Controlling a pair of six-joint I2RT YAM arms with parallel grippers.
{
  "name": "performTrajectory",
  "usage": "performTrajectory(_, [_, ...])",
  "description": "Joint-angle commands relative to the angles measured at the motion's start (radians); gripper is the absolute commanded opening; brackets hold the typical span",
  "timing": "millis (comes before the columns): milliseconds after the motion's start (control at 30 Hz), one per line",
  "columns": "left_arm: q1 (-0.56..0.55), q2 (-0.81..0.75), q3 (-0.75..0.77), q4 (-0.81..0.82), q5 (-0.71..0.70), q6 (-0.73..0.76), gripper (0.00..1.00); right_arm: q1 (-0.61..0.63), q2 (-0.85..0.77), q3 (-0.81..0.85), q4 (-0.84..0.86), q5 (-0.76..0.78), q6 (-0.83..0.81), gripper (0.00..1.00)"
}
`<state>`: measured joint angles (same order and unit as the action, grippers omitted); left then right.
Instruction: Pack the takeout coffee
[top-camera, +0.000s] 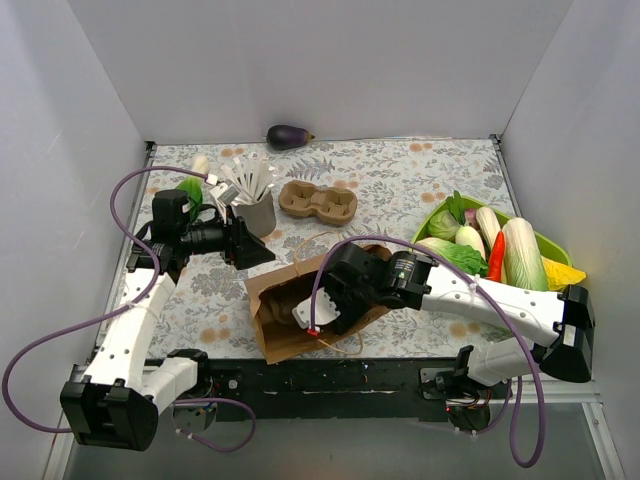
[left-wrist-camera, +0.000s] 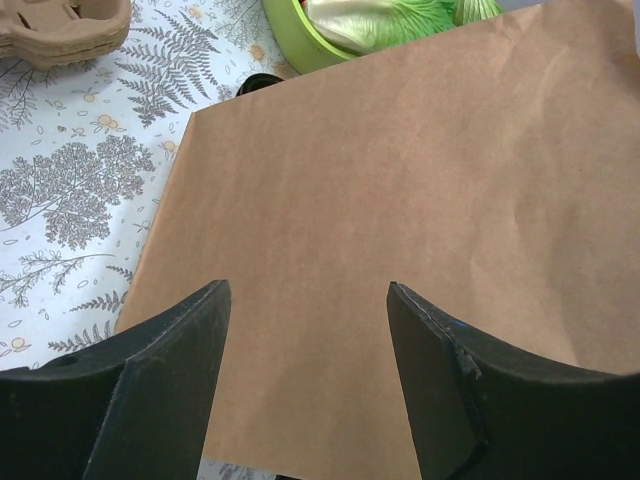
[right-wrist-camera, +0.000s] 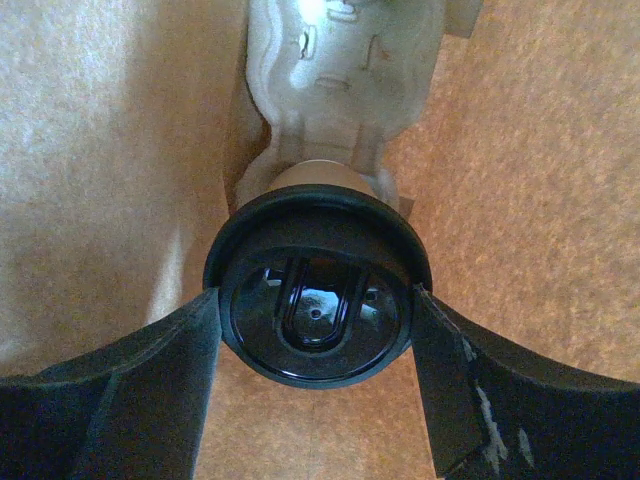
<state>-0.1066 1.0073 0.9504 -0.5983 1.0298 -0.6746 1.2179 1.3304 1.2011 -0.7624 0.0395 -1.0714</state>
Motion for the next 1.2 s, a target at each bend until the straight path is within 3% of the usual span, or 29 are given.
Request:
performTrajectory(0, [-0.007, 0.016, -0.002, -0.001, 0.042, 0.064, 0.63, 0.003, -0.008, -0.017, -0.006, 0.033, 0.001, 0.01])
performTrajectory(633, [-0.010, 0.047, -0.024, 0.035, 0.049, 0.060, 0.63, -0.064, 0.041, -0.049, 0.061, 0.036, -0.028, 0.01])
performTrajectory(1167, [-0.010, 0.050, -0.029, 0.026, 0.027, 0.066, 0.63, -0.136, 0.102, -0.023, 0.081, -0.095, -0.097, 0.01])
